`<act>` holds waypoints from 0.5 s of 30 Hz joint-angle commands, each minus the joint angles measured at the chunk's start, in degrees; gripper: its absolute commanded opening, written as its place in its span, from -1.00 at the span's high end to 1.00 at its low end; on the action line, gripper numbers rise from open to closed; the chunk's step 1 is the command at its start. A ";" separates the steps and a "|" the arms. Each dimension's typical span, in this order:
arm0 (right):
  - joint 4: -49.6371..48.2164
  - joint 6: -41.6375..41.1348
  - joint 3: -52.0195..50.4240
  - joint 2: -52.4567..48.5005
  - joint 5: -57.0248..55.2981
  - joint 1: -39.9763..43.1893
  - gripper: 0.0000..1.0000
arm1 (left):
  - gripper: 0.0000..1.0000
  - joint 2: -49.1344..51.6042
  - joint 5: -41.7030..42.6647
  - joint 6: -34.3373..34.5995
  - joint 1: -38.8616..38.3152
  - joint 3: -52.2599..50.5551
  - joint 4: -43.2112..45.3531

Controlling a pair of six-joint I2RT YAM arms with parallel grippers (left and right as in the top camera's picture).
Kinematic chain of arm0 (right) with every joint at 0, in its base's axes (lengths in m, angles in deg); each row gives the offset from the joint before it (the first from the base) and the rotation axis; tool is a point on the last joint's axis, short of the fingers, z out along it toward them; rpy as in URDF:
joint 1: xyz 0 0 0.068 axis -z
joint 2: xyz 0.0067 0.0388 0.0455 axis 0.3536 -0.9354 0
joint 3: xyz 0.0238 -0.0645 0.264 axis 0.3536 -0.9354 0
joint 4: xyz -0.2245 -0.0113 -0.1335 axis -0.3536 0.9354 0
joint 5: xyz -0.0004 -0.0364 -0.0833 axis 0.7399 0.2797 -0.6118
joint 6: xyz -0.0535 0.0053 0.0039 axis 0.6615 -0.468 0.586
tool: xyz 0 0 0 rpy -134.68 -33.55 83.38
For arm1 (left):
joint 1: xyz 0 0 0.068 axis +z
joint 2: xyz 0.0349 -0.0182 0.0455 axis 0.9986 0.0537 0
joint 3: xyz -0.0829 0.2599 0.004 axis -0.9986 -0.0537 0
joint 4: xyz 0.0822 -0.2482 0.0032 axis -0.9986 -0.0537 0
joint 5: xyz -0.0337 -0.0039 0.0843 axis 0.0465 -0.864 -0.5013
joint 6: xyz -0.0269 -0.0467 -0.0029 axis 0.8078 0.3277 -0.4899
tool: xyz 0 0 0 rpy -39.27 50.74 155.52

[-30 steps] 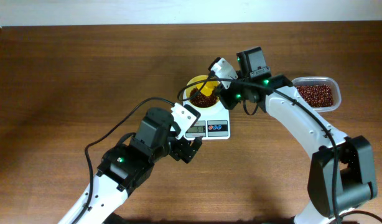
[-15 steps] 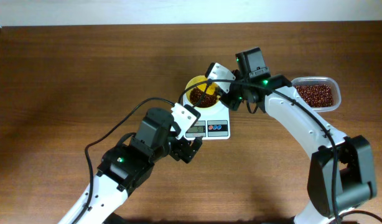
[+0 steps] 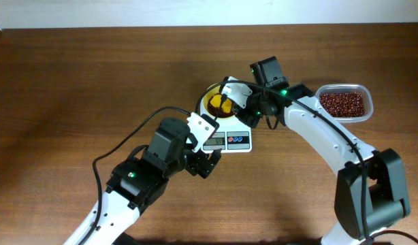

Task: Scoop item into bowl and weigh 50g on scale
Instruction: 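Tip the scoop over the bowl to add a few beans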

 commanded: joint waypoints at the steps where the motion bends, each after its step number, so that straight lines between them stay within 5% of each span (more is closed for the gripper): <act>1: 0.98 -2.73 0.15 -1.16 2.10 -0.72 0.92 | -0.98 -0.02 0.22 0.72 -0.09 -0.48 0.11; 8: 0.22 -8.02 0.17 -1.16 4.83 -0.39 0.92 | -0.98 0.00 0.22 0.72 -0.09 -0.48 0.11; 15: -2.14 -22.14 0.20 -1.16 5.18 3.91 0.92 | -0.98 -0.02 0.22 0.70 -0.09 -0.48 0.11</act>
